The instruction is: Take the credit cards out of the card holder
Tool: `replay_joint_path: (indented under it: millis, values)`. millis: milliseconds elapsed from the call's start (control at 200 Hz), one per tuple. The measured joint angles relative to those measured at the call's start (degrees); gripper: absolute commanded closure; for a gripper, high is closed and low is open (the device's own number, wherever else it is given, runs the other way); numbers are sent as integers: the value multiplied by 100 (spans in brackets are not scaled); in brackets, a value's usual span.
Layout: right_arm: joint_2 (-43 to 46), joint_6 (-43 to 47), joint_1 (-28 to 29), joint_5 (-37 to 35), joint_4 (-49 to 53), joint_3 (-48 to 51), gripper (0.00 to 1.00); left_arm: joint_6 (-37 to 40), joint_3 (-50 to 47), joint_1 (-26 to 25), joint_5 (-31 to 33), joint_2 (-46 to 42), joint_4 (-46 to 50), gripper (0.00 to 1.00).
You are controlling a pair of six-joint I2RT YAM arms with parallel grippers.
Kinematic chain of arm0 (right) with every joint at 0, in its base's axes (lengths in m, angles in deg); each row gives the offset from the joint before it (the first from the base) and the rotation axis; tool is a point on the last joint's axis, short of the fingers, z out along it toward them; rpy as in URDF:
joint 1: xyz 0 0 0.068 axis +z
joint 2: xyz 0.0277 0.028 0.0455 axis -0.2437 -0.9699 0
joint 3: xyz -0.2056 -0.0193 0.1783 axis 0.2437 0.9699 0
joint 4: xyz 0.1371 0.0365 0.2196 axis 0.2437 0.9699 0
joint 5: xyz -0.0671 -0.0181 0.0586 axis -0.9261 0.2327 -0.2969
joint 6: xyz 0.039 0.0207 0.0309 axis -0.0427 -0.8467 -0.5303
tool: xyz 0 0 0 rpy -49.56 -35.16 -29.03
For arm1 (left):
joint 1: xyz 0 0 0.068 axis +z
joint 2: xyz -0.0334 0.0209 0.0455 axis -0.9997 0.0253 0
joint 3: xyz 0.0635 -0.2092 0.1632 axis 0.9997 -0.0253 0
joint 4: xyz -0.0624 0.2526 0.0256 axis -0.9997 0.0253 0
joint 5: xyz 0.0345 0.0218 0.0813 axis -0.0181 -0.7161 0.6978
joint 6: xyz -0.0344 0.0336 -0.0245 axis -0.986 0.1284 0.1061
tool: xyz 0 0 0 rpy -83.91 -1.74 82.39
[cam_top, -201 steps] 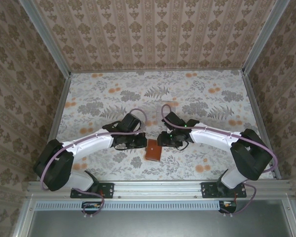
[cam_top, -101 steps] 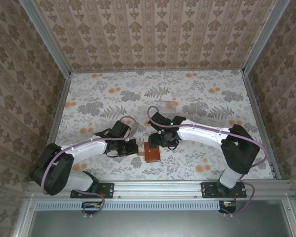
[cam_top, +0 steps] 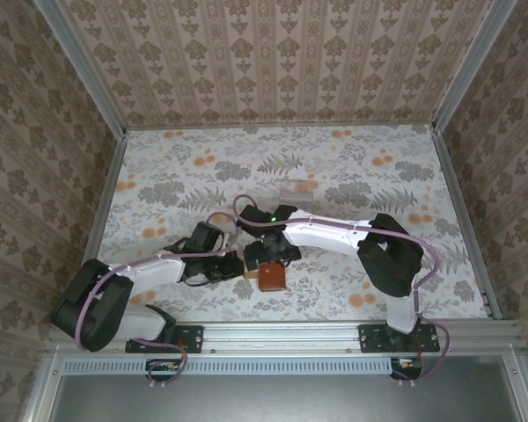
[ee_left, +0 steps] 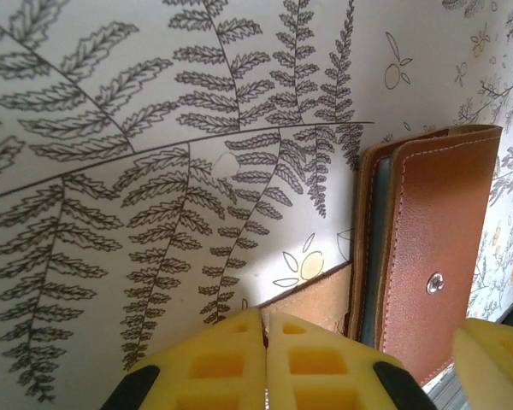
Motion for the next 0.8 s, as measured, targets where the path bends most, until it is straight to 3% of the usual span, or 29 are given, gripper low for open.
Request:
replay_joint_path:
  millis: [795]
  values:
    - [-350, -197, 66, -101, 162, -66, 3, 2, -234, 216, -293, -52, -334, 94]
